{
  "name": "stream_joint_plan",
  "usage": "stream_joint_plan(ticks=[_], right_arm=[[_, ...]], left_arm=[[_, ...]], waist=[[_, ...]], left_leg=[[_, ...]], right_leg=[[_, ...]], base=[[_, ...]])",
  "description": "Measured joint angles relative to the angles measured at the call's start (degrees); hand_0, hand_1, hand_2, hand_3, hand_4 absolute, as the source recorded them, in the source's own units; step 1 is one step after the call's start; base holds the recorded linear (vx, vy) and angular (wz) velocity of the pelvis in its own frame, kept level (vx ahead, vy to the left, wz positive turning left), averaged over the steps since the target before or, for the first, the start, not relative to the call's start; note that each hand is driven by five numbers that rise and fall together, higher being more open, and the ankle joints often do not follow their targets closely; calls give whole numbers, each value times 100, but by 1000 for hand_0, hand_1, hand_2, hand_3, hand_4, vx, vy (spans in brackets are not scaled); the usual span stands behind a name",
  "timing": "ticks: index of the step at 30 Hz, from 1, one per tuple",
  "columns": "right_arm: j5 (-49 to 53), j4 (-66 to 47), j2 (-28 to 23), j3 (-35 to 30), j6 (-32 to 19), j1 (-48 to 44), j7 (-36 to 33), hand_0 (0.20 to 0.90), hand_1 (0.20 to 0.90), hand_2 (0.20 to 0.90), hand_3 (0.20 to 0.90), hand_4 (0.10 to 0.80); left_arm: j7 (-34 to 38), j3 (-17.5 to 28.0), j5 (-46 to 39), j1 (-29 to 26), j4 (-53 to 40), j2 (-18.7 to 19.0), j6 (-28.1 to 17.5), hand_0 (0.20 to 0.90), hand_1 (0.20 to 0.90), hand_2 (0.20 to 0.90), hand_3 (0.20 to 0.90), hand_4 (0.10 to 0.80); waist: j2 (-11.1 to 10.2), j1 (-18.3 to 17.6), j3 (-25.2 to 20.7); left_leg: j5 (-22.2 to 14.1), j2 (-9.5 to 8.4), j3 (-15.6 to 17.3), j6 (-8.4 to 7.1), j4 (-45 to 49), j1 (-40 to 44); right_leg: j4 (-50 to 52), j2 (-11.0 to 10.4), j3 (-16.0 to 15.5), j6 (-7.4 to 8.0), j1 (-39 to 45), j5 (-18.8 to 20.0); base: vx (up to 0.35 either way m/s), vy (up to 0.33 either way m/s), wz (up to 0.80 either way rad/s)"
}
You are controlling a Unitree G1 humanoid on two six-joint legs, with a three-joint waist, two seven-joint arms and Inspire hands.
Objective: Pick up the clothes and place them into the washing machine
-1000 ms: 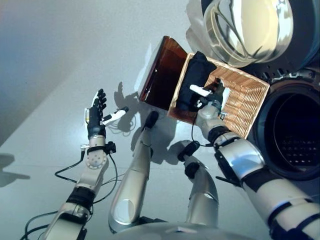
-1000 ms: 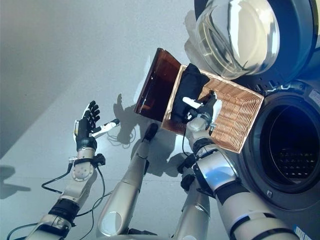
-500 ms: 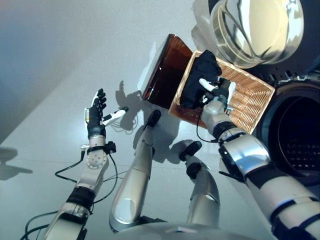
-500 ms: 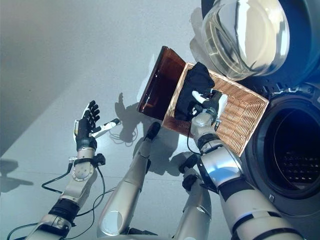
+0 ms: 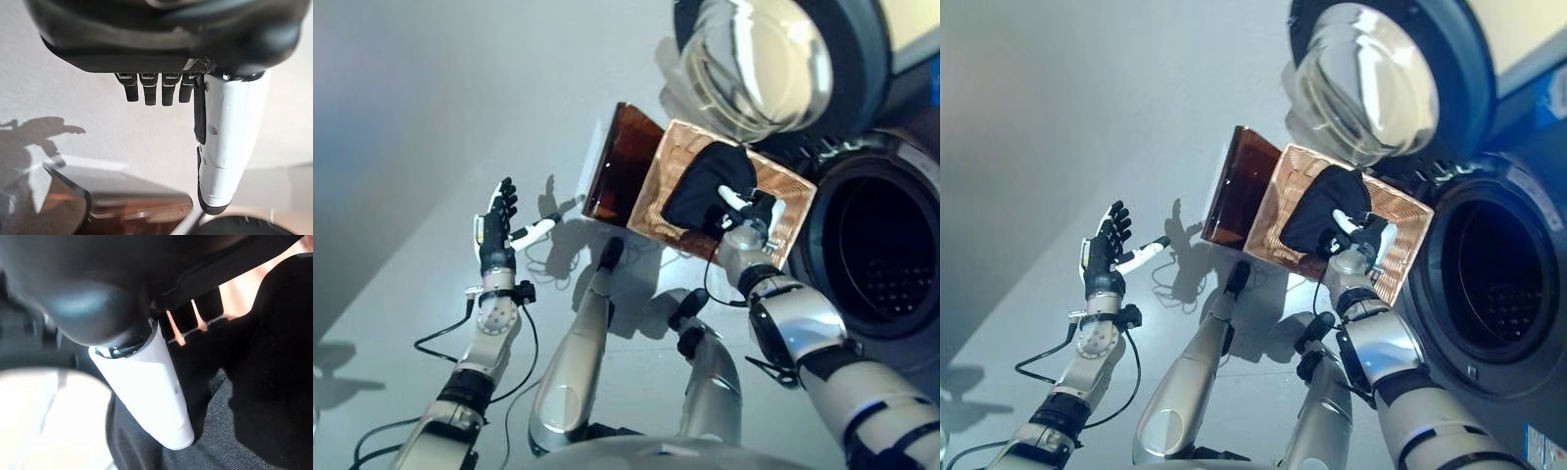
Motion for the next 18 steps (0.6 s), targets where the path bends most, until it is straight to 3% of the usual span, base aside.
stream_joint_plan(ticks=[4,11,13,18], right_arm=[[7,-33,-69,-131,10,254,10,200,200,200,200,300],[31,-765,18,-179,-64,1032,127,200,200,200,200,300],[173,-1151,117,-248,-150,1351,160,200,200,200,200,300],[1018,-1881,508,-759,-689,2041,491,200,200,200,200,300]], left_arm=[[-153,-19,-125,68,63,-31,4,900,900,900,900,800],[-253,-62,-245,293,90,-204,-5,900,900,900,900,800],[-270,-115,-283,404,97,-344,-7,900,900,900,900,800],[-439,-354,-315,642,128,-490,-9,900,900,900,900,800]], waist=[[175,-223,-23],[685,-614,-475],[832,-732,-570],[968,-982,-806]], left_leg=[[29,29,377,181,-218,490],[43,-6,748,274,-576,914],[60,-30,853,317,-678,1049],[45,-61,1115,327,-935,1282]], right_leg=[[-604,44,193,125,488,385],[-1217,86,526,245,793,720],[-1387,114,655,287,881,818],[-1625,115,876,331,952,940]], base=[[28,67,-43],[14,38,-27],[12,28,-28],[38,32,-25]])
